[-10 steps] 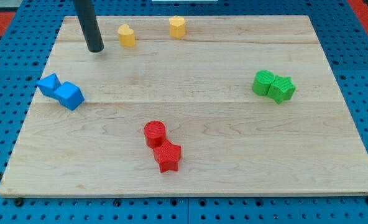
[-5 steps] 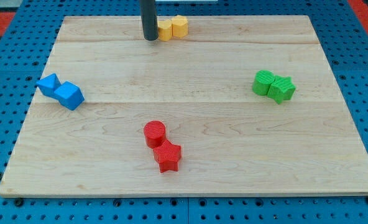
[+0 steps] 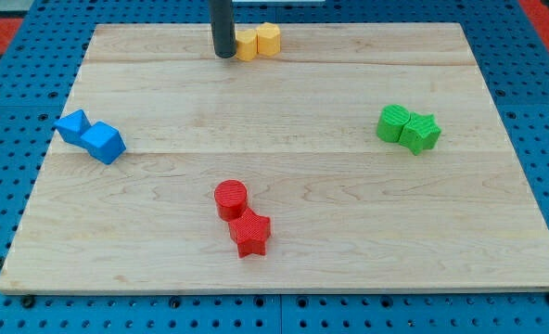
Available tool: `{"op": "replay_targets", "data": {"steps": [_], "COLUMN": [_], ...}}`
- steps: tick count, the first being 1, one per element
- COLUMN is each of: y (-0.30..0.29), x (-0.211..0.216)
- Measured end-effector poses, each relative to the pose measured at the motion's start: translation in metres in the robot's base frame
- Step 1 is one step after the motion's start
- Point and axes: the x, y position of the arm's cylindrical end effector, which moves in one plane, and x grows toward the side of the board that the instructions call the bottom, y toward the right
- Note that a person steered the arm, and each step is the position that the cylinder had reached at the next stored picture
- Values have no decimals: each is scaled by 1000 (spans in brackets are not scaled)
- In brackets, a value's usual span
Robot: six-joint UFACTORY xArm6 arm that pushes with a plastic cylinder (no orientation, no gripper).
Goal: Slide the yellow heart to the left side of the yellow hexagon
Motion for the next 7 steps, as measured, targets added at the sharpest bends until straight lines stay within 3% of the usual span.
{"op": "replay_targets", "data": {"steps": [7], "y": [4], "x": [4]}}
